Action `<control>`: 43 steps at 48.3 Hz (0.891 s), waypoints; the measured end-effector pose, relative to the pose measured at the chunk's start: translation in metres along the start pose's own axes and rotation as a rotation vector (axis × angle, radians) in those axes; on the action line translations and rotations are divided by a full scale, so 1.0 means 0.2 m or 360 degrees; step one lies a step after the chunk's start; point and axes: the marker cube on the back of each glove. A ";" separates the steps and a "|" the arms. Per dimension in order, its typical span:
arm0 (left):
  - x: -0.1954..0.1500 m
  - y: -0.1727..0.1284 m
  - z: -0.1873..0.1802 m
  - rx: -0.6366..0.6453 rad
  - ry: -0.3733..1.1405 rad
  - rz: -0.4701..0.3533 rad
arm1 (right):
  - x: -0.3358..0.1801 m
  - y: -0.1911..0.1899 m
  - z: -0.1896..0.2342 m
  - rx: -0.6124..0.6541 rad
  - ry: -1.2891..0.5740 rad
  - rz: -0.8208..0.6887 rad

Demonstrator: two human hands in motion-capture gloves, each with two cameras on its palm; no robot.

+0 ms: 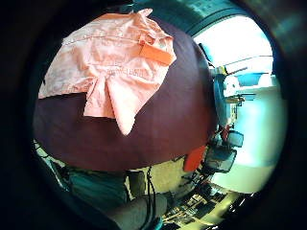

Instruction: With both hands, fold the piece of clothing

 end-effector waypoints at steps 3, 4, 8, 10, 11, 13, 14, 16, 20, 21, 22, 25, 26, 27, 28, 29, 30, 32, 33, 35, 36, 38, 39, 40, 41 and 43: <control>-0.01 -0.02 0.03 0.0006 -0.0017 -0.0005 | 0.01 -0.02 0.03 -0.0023 0.0004 0.0009; -0.01 -0.02 0.04 0.0005 -0.0020 -0.0006 | 0.01 -0.02 0.04 -0.0030 0.0007 0.0011; -0.01 0.00 0.03 -0.0015 -0.0020 -0.0024 | 0.01 0.01 0.02 -0.0029 0.0033 0.0020; -0.01 0.01 0.03 -0.0020 -0.0022 -0.0032 | 0.01 0.01 0.02 -0.0028 0.0045 0.0018; -0.01 0.01 0.03 -0.0023 -0.0023 -0.0032 | 0.01 0.02 0.02 -0.0030 0.0048 0.0014; 0.00 0.02 0.02 -0.0031 -0.0019 -0.0030 | 0.01 0.02 0.01 -0.0030 0.0050 0.0007; 0.00 0.03 0.01 -0.0031 -0.0017 -0.0030 | 0.02 0.03 0.01 -0.0028 0.0051 0.0005; 0.00 0.04 0.00 -0.0022 -0.0017 -0.0031 | 0.02 0.03 0.00 -0.0025 0.0055 0.0004; 0.00 0.04 0.00 0.0012 -0.0015 -0.0015 | 0.03 0.05 -0.01 -0.0025 0.0079 0.0006; 0.00 0.03 0.00 0.0019 -0.0014 -0.0012 | 0.03 0.05 -0.01 -0.0023 0.0083 0.0004; 0.00 0.03 0.00 0.0025 -0.0011 -0.0011 | 0.03 0.06 -0.02 -0.0023 0.0086 0.0000; 0.00 0.04 -0.01 0.0036 0.0000 -0.0007 | 0.03 0.08 -0.03 -0.0041 0.0085 -0.0019; 0.00 0.04 -0.02 0.0037 0.0001 -0.0009 | 0.03 0.09 -0.03 -0.0050 0.0078 -0.0027; 0.00 0.05 -0.03 0.0037 0.0000 -0.0011 | 0.03 0.10 -0.04 -0.0058 0.0069 -0.0037; 0.00 0.06 -0.04 0.0035 0.0001 -0.0012 | 0.03 0.11 -0.04 -0.0062 0.0058 -0.0047; 0.00 0.06 -0.04 0.0033 0.0005 -0.0012 | 0.04 0.11 -0.04 -0.0063 0.0046 -0.0057; 0.00 0.06 -0.05 0.0034 0.0011 -0.0011 | 0.04 0.10 -0.04 -0.0062 0.0035 -0.0065; 0.00 0.06 -0.05 0.0044 0.0026 -0.0002 | 0.06 0.10 -0.03 -0.0065 0.0021 -0.0072; 0.01 0.06 -0.05 0.0052 0.0033 0.0005 | 0.07 0.10 -0.03 -0.0069 0.0019 -0.0071; 0.00 0.05 -0.04 0.0070 0.0049 0.0018 | 0.09 0.12 -0.04 -0.0082 0.0021 -0.0066; 0.00 0.04 -0.04 0.0080 0.0054 0.0023 | 0.11 0.12 -0.04 -0.0092 0.0020 -0.0063; 0.00 0.03 -0.02 0.0091 0.0052 0.0023 | 0.14 0.12 -0.03 -0.0116 0.0011 -0.0060; 0.00 0.03 -0.02 0.0090 0.0042 0.0019 | 0.16 0.12 -0.02 -0.0126 0.0006 -0.0057; -0.01 0.03 -0.01 0.0085 0.0028 0.0015 | 0.18 0.11 0.00 -0.0135 0.0005 -0.0052; -0.01 0.03 0.00 0.0076 0.0009 0.0010 | 0.20 0.11 0.01 -0.0146 0.0009 -0.0044; -0.01 0.01 0.02 0.0051 -0.0035 0.0007 | 0.25 0.11 0.03 -0.0170 0.0034 -0.0016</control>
